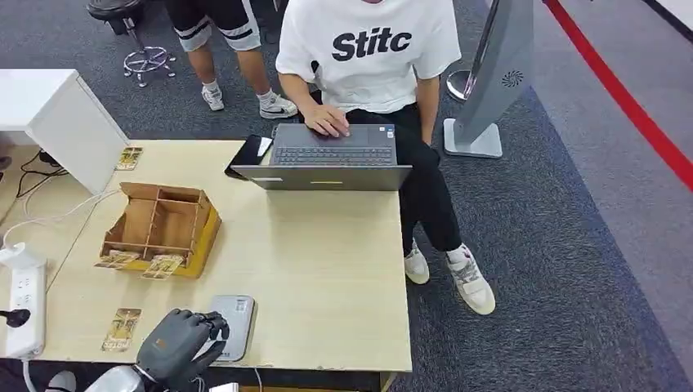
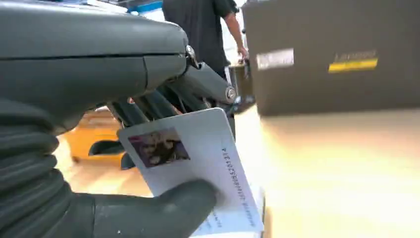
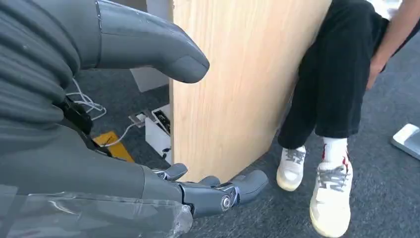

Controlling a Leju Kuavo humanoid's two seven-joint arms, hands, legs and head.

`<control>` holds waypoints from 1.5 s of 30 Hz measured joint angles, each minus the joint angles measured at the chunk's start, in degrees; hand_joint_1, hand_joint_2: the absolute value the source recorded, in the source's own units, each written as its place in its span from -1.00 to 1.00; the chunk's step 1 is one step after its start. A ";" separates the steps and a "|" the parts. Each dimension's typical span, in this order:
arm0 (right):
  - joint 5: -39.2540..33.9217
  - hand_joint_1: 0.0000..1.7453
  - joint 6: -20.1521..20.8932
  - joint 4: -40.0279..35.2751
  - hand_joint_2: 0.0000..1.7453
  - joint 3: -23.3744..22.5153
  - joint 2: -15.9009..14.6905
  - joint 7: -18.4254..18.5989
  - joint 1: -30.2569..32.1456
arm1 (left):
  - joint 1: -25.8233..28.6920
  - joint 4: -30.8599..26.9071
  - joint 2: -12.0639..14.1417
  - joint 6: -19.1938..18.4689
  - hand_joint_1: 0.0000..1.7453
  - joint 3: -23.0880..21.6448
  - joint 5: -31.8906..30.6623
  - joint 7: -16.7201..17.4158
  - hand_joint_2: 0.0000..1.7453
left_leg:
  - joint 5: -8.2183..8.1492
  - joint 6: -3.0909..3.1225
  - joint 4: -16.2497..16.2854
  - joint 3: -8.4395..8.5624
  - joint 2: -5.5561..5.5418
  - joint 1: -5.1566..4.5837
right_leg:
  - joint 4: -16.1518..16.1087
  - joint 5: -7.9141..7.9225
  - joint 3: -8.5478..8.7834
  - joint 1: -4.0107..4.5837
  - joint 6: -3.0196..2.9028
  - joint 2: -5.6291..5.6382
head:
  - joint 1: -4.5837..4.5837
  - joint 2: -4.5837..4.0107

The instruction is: Pass the card to the sensor for recognition and then transmit it.

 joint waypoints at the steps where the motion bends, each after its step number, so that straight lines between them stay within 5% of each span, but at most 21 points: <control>1: 0.41 -1.00 0.35 0.00 1.00 -0.13 0.00 0.07 -0.11 | -0.02 0.67 0.33 0.02 1.00 -0.69 0.41 0.65 1.00 | 0.00 0.00 0.00 0.00 0.00 0.00 | 0.00 0.00 0.02 0.00 0.00 -0.01 | 0.00 0.00; 12: 2.23 -1.00 1.73 1.03 1.00 -2.16 0.00 0.22 -1.90 | -0.92 4.78 1.99 -1.33 1.00 -4.89 1.33 3.76 1.00 | 0.01 0.00 -0.01 0.07 -0.01 0.00 | 0.00 0.02 0.00 0.00 0.00 -0.03 | 0.00 0.00; 16: 1.55 -1.00 1.29 1.25 1.00 -2.29 0.00 -0.20 -1.79 | -1.73 4.83 1.99 1.58 1.00 -4.92 -0.05 3.69 1.00 | 0.02 0.00 0.00 0.09 -0.04 0.00 | 0.00 0.01 0.02 0.00 0.00 -0.07 | 0.00 0.00; 32: -0.77 -1.00 -1.12 -0.33 1.00 0.70 0.00 -0.61 0.63 | -3.55 0.93 -2.21 5.20 1.00 0.62 -3.85 0.17 1.00 | 0.02 0.00 0.00 0.06 -0.04 0.00 | 0.00 0.02 -0.05 0.00 0.00 -0.05 | -0.02 0.00; 45: 0.48 -1.00 -1.42 -1.27 1.00 3.56 0.00 -0.20 1.79 | -16.74 -8.35 -9.03 -0.98 1.00 9.77 -2.38 -1.93 1.00 | 0.12 -0.04 0.01 0.06 -0.07 0.00 | 0.01 0.11 0.06 0.00 0.00 -0.11 | 0.02 0.00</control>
